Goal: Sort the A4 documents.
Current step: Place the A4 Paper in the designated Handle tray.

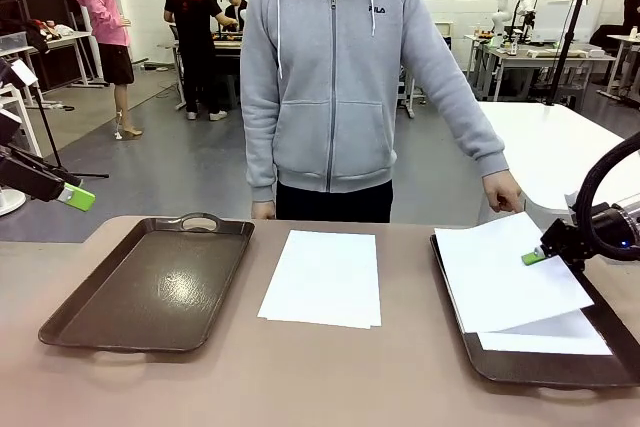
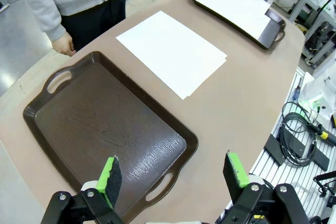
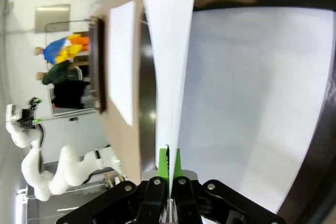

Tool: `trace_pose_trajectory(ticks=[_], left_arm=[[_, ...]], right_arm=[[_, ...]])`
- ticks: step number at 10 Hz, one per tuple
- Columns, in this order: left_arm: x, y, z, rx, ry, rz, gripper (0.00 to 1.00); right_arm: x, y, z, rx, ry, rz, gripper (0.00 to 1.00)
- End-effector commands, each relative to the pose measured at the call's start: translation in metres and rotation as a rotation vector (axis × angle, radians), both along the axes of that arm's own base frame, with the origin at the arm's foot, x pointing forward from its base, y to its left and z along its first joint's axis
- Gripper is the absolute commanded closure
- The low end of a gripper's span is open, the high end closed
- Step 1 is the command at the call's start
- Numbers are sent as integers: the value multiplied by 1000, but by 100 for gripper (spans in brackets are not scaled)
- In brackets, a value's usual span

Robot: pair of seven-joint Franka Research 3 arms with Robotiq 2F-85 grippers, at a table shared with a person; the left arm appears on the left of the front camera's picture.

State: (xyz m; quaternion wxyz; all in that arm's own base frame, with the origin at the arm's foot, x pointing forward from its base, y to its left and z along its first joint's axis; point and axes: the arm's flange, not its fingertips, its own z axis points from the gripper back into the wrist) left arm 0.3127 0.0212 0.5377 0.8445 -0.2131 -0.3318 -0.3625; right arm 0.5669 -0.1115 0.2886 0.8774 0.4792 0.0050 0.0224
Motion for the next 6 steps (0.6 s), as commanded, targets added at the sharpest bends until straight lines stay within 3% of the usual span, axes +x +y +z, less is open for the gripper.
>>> trace_pose_trajectory(ticks=[1, 4, 6], left_arm=[[1, 2, -2, -12, -13, -22, 0], [1, 2, -2, -12, -13, -22, 0], [1, 2, -2, -12, -13, -22, 0]], right_arm=[[-7, 8, 9, -122, 47, 22, 99], [-3, 7, 30, -209, 39, 40, 99], [-3, 9, 26, -206, 54, 40, 99]])
